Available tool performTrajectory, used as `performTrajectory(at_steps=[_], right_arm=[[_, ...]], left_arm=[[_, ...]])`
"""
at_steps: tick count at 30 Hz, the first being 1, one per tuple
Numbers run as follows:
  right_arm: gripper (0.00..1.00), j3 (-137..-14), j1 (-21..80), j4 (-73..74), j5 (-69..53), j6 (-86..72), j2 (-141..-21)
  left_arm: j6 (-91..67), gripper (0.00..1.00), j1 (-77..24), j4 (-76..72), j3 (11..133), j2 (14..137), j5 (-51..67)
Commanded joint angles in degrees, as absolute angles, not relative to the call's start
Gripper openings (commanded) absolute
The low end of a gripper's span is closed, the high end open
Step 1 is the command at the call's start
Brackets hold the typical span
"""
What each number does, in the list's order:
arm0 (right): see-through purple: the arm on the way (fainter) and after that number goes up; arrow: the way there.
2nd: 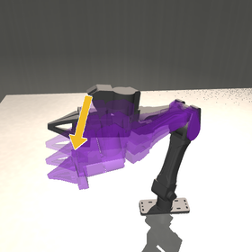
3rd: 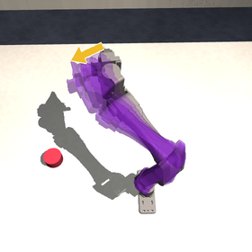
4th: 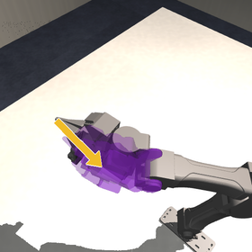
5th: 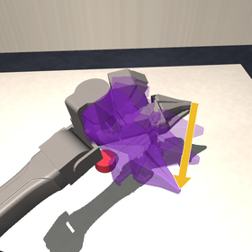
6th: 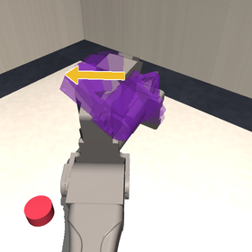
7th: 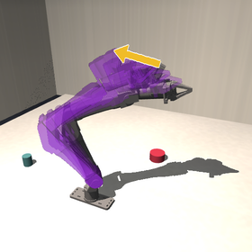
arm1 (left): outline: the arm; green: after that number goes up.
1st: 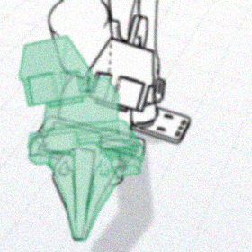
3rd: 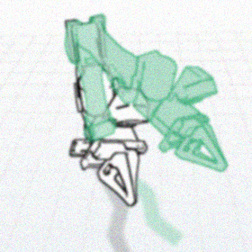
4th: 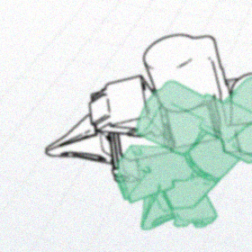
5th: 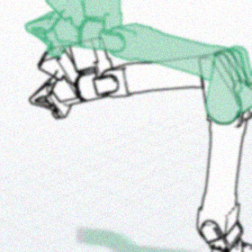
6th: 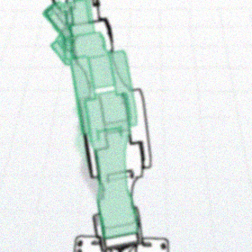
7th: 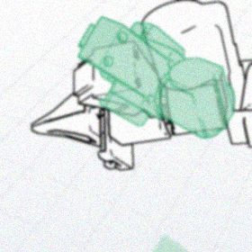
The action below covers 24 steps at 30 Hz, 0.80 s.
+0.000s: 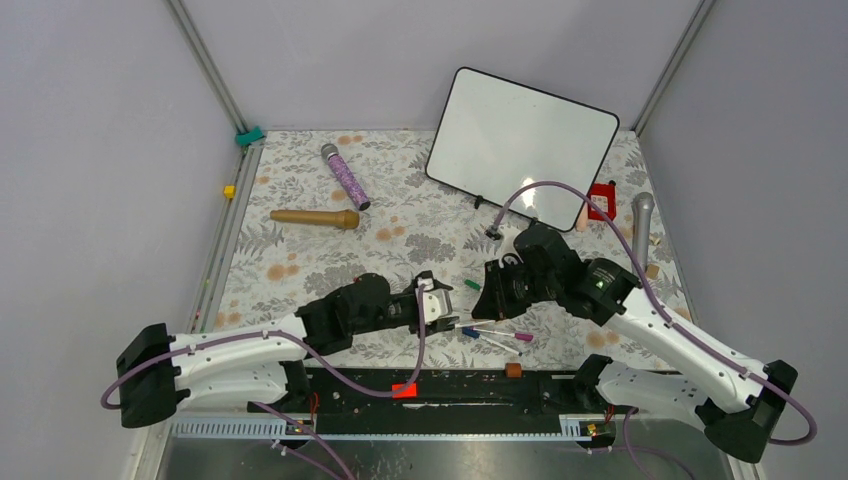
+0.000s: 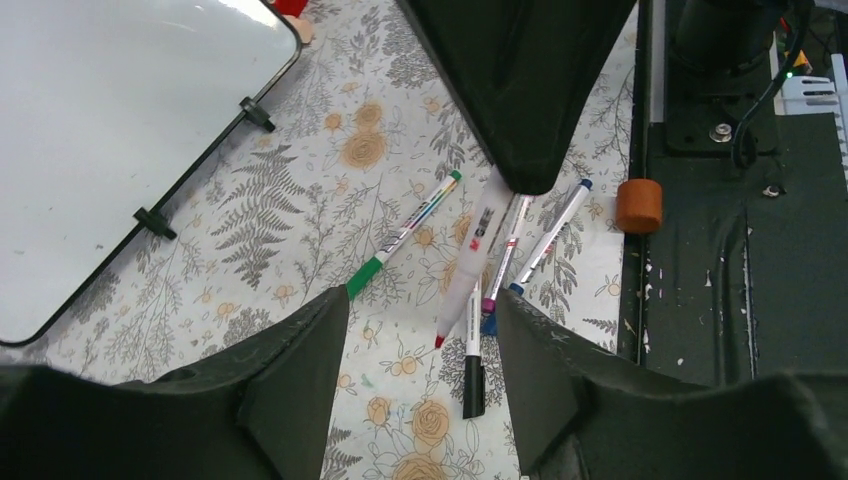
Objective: Write a sentence on the whiteboard
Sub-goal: Pass from the right arm to the left
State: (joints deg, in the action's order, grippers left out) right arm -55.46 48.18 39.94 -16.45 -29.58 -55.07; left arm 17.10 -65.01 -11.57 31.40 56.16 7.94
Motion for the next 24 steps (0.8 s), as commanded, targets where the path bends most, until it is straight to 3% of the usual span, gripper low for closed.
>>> performTrajectory(at_steps=[1,3,7,11,16,21,24], right_arm=[[0.00,-58.21,47.82,38.11,-19.84,-29.18,-56.31],[0.00,-58.40,47.88,37.45,-20.55,-29.31,-56.92],[0.00,-58.69,47.88,36.46,-21.36,-29.70,-57.53],[0.00,-59.06,47.81,36.09,-22.00,-29.79,-57.69],[0.01,-58.62,47.85,36.00,-22.31,-30.18,-57.84],[0.34,-57.32,47.78,34.60,-20.87,-31.57,-57.58],[0.42,-56.51,47.90,33.67,-19.43,-33.19,-57.55]], left_arm=[[21.01,0.57,-66.14,-13.17,35.14,58.33,11.39],[21.56,0.56,-66.48,-12.31,35.65,59.14,10.94],[22.89,0.46,-67.03,-10.83,36.41,59.98,11.11],[23.31,0.19,-67.23,-10.33,36.36,59.63,10.68],[23.29,0.00,-67.56,-10.40,36.18,59.03,10.42],[22.00,0.00,-67.68,-10.50,36.05,58.80,9.68],[20.45,0.00,-67.68,-10.50,35.82,58.91,9.69]])
